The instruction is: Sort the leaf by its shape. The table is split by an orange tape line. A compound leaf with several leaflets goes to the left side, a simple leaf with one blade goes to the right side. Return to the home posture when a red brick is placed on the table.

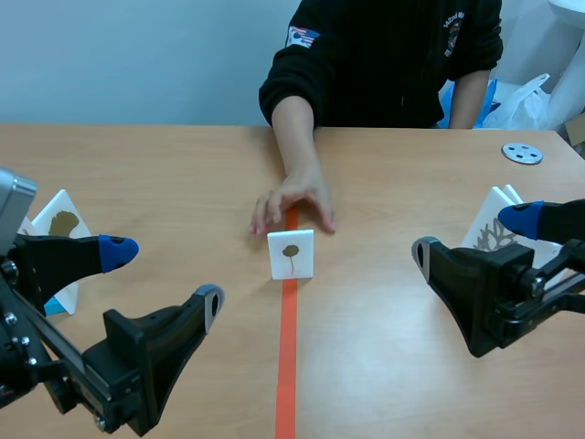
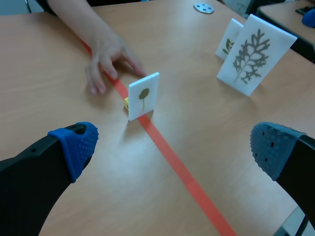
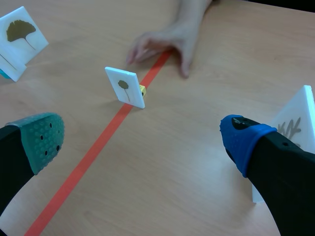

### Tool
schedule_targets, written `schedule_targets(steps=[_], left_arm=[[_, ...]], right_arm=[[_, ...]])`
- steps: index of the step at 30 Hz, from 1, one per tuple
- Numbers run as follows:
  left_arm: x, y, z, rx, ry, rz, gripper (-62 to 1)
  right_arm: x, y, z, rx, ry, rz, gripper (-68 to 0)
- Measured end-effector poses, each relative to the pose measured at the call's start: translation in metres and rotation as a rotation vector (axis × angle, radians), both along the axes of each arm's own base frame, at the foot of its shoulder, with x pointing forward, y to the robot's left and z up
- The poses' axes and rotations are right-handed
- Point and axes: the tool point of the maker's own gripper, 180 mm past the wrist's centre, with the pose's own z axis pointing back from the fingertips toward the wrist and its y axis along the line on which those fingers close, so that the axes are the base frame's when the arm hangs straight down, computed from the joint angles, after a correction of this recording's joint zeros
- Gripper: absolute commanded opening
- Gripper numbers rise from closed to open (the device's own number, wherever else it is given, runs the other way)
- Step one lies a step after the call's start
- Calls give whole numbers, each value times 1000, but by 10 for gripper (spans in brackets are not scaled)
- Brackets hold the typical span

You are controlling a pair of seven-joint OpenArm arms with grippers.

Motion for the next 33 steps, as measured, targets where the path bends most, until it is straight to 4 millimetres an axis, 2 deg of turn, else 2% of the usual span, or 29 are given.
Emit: schedule_targets(steps=[6,11,14,16,22,25,33], left_arm=[[0,-1,1,-16,2,1,14],[-1,0,-5,66,-14,-21,14],[6,2,-7,93,-33,-23,14],[13,3,-14,116,-38,-24,14],[22,-6,-55,136,-13,-62,14],[33,-4,-73,157,-9,-61,14],[71,-14,-98,141,-28,-36,14]], right_arm=[[0,0,0,0,0,0,4],[0,0,0,0,0,0,4],[0,0,0,0,0,0,4],[0,0,0,0,0,0,4],[0,0,0,0,0,0,4],[0,0,0,0,0,0,4],[0,0,0,0,0,0,4]])
